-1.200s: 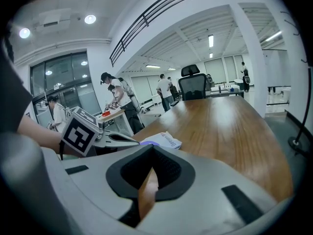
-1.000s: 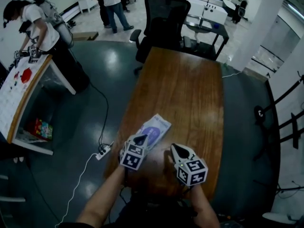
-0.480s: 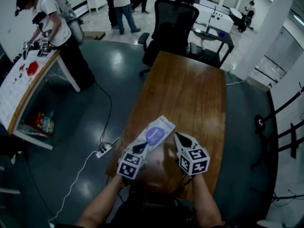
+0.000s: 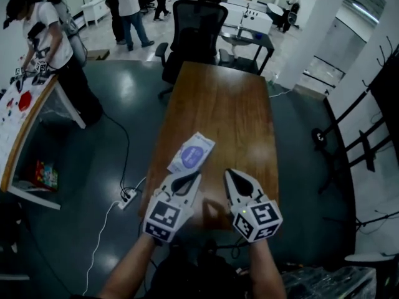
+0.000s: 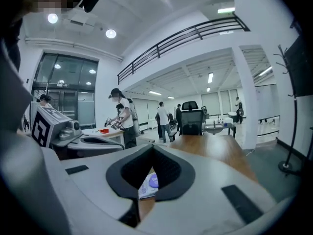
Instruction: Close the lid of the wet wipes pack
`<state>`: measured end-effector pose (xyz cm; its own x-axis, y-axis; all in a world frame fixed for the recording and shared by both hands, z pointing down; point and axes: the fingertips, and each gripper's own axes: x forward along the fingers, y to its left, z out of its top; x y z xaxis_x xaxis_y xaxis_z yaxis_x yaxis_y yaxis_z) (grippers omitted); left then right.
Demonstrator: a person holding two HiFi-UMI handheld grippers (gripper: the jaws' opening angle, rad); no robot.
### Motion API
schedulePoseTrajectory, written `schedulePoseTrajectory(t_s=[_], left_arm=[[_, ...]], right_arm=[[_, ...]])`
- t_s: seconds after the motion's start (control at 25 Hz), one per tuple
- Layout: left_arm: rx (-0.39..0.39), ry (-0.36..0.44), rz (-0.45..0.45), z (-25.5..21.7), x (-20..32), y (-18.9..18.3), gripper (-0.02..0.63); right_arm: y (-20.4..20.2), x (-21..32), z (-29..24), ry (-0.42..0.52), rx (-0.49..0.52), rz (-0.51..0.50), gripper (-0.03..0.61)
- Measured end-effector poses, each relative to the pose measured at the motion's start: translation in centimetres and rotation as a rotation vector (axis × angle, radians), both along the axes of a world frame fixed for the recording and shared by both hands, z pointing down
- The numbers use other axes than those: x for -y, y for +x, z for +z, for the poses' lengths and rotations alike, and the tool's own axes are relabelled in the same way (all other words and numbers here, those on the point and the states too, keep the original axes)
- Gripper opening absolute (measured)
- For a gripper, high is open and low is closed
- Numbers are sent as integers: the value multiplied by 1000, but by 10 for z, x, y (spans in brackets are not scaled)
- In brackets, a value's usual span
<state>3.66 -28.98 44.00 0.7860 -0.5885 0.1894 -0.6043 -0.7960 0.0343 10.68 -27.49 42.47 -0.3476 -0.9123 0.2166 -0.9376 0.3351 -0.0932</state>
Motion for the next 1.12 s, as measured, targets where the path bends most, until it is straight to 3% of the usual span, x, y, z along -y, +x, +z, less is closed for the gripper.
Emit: schedulePoseTrajectory(t_s=[0.24,0.6,1.12], left_arm=[[-47,44,6,-35,-65,8,5],[-43,91,-52,-57,-165,23,5],[-48,134,-66,-70,-237,33,6]], right_arm=[[1,-76,-44,121,22,-4,9],[19,-180,-63,187,82,-25,9],[24,-252,-72,241,103,-66,9]])
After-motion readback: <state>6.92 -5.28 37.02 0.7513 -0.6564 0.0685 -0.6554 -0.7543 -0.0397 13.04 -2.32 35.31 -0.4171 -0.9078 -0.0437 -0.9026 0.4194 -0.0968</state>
